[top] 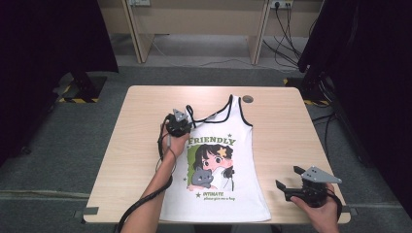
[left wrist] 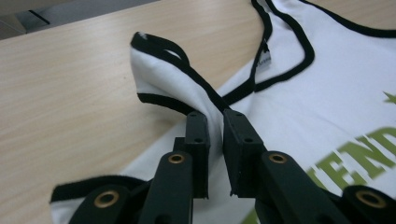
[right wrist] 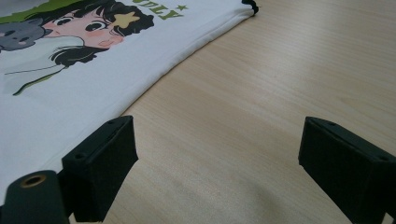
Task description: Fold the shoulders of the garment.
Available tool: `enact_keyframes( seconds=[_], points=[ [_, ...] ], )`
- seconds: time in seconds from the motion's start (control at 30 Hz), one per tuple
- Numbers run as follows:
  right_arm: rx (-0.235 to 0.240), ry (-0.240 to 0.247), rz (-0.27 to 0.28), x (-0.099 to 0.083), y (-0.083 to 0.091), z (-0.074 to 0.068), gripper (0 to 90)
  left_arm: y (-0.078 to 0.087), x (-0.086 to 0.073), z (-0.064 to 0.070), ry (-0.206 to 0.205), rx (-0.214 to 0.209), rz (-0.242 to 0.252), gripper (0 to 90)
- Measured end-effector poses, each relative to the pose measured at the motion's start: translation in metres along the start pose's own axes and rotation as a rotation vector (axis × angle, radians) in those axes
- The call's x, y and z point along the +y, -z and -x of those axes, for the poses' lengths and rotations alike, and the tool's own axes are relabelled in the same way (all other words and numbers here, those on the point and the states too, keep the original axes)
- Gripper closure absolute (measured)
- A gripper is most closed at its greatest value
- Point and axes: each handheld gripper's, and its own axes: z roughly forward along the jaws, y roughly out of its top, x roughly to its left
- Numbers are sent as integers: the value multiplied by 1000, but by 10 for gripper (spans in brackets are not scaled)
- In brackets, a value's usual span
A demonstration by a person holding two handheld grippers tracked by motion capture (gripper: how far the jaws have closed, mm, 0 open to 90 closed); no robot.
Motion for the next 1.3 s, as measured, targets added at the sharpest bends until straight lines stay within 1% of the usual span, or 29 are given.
enact_keyframes(
  seconds=[0.1,0.2,0.3,0.37,0.47,0.53,0.57,0.6,0.67,0.7,0.73,0.77,0.83,0.9,0.97,1.07,1.17,1.27,1.3],
  points=[
    [1,3,-2,0,0,0,114,4,-7,6,-22,-41,-18,754],
    [2,5,-3,0,-1,-1,113,9,-9,6,-18,-54,-11,674],
    [1,4,-3,0,-1,-1,111,15,-6,-2,-2,-34,3,576],
    [0,3,-3,0,-1,-1,110,18,-3,-10,7,-10,13,530],
    [-1,-2,-5,0,-1,0,110,21,5,-27,27,30,19,485],
    [-1,-4,-6,0,-1,1,109,19,10,-38,29,58,10,474],
    [-1,-5,-7,0,-1,1,109,16,12,-44,28,58,1,465],
    [-1,-6,-8,0,-1,1,109,13,14,-49,27,54,-7,456],
    [1,-6,-8,0,-1,1,109,5,17,-59,8,42,-29,450],
    [2,-6,-8,0,-1,1,109,0,18,-63,0,26,-38,444],
    [3,-5,-9,0,-2,0,109,-4,19,-66,-2,0,-42,440],
    [4,-6,-9,0,-2,0,108,-8,19,-69,-12,-22,-58,439],
    [5,-7,-9,-1,-1,0,108,-14,20,-72,-51,-48,-83,439],
    [4,-10,-7,-1,-1,1,108,-20,20,-74,-61,-67,-94,446],
    [5,-15,-5,-1,0,2,108,-24,21,-75,-80,-80,-99,452],
    [5,-18,-7,-2,-1,3,108,-29,24,-72,-108,-98,-94,457],
    [7,-16,-8,-1,-1,2,108,-35,29,-67,-116,-122,-85,461],
    [10,-15,-9,-1,-1,2,108,-43,33,-60,-143,-154,-84,480],
    [11,-16,-9,-1,-1,2,108,-45,34,-57,-143,-165,-84,487]
  ],
)
